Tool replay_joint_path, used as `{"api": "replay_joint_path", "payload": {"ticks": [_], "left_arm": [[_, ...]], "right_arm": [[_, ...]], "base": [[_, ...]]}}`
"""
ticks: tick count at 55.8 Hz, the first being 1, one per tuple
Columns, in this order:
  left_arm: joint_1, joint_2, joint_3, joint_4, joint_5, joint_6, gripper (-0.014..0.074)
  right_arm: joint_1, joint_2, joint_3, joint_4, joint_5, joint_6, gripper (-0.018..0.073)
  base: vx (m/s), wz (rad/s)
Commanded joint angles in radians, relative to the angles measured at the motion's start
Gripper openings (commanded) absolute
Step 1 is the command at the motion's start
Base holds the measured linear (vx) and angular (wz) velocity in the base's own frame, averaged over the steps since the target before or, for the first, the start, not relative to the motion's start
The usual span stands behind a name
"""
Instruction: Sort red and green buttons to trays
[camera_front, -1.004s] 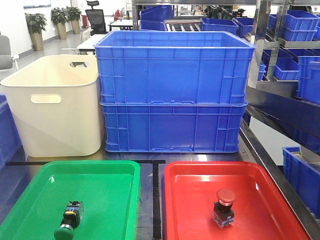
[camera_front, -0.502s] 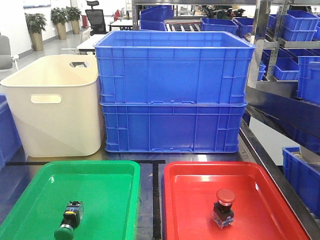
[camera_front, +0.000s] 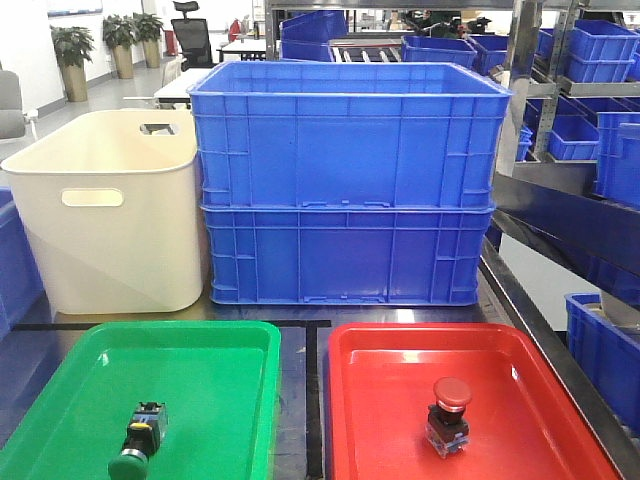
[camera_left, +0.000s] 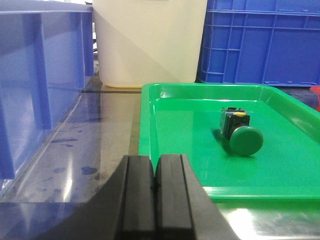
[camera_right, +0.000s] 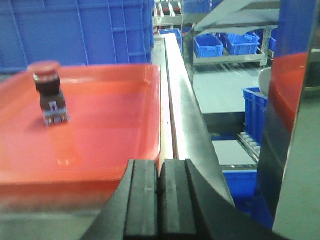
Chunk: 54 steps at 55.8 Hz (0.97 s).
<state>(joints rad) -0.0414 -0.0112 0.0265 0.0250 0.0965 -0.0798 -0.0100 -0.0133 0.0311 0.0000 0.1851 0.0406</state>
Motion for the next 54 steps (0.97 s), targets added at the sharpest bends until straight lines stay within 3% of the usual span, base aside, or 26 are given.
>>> {"api": "replay_joint_path", "payload": {"ticks": [1,54], "left_arm": [[0.003,-0.014,-0.019,-0.006,-0.084,-0.005,-0.0006],[0.003,-0.014,-0.019,-0.006,-0.084,-0.005,-0.0006]], "right_arm": [[-0.001,-0.01,0.013,-0.011,-0.065,-0.056,-0.0009],[-0.001,-0.009,0.013,-0.011,-0.065,-0.055,-0.0009]], "base": [[0.0,0.0],[0.0,0.0]]}}
